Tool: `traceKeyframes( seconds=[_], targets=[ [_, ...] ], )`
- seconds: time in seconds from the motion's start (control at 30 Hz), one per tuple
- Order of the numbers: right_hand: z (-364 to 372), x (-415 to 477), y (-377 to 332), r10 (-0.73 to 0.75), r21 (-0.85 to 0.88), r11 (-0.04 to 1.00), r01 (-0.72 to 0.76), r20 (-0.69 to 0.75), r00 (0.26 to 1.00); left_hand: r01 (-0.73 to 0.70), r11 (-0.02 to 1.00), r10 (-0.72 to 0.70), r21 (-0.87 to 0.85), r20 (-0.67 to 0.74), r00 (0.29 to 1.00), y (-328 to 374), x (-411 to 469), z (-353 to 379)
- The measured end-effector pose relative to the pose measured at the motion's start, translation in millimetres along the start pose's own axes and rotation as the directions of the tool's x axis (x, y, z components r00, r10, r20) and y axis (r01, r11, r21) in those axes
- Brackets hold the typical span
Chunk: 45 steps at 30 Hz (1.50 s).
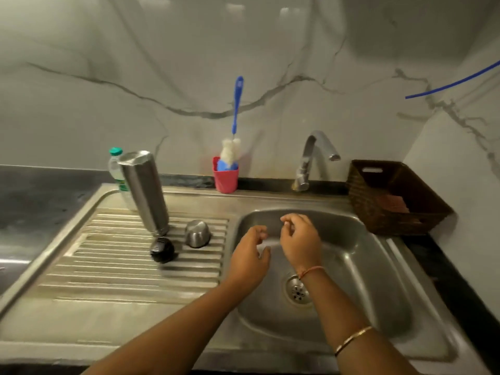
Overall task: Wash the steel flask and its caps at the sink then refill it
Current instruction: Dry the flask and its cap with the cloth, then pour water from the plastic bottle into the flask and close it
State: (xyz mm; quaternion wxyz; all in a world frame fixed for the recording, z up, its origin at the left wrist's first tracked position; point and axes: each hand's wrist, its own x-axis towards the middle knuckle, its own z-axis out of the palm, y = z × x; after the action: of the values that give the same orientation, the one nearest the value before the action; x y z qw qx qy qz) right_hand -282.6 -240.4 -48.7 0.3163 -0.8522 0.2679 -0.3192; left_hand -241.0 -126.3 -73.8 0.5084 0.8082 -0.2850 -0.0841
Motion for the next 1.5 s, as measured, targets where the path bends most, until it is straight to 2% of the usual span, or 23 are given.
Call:
traceKeyframes(
  seconds=[0.27,0.4,0.57,0.77,1.0,1.27,1.5],
  targets=[
    [84.4,-55.7,-65.1,0.072,-0.024,0.997,-0.071,0.036,0.997,-0.078,0.997,0.079,0.027,-0.045,0.996,-78.6,-38.9,-126.7],
    [114.2,-74.9,-86.1,0.121,-0.042,0.992,-0.118,0.065,0.991,-0.108,0.990,0.123,0.093,-0.183,0.975,-115.2,-43.4,-179.7],
    [135.1,-92.1,-100.0,0.171,-0.063,0.984,-0.165,0.117,0.978,-0.015,0.998,0.033,0.061,-0.311,0.950,-146.7,-34.0,-223.6],
    [141.4,-88.4,-106.5,0.213,-0.065,0.977,-0.205,0.141,0.967,0.174,0.984,-0.164,0.025,-0.219,0.962,-153.9,26.4,-249.0],
    [146.8,-86.0,-104.4,0.280,-0.050,0.960,-0.275,0.147,0.949,0.151,0.988,-0.151,-0.039,-0.006,0.988,-131.0,85.3,-257.5],
    [151.0,-86.6,-107.0,0.310,-0.029,0.951,-0.309,0.144,0.940,0.145,0.989,-0.145,-0.006,-0.066,0.987,-117.7,98.0,-252.6],
    [145.1,-84.7,-109.1,0.335,-0.015,0.942,-0.335,0.127,0.934,0.130,0.991,-0.134,-0.039,-0.158,0.978,-124.2,68.3,-281.1]
  ],
)
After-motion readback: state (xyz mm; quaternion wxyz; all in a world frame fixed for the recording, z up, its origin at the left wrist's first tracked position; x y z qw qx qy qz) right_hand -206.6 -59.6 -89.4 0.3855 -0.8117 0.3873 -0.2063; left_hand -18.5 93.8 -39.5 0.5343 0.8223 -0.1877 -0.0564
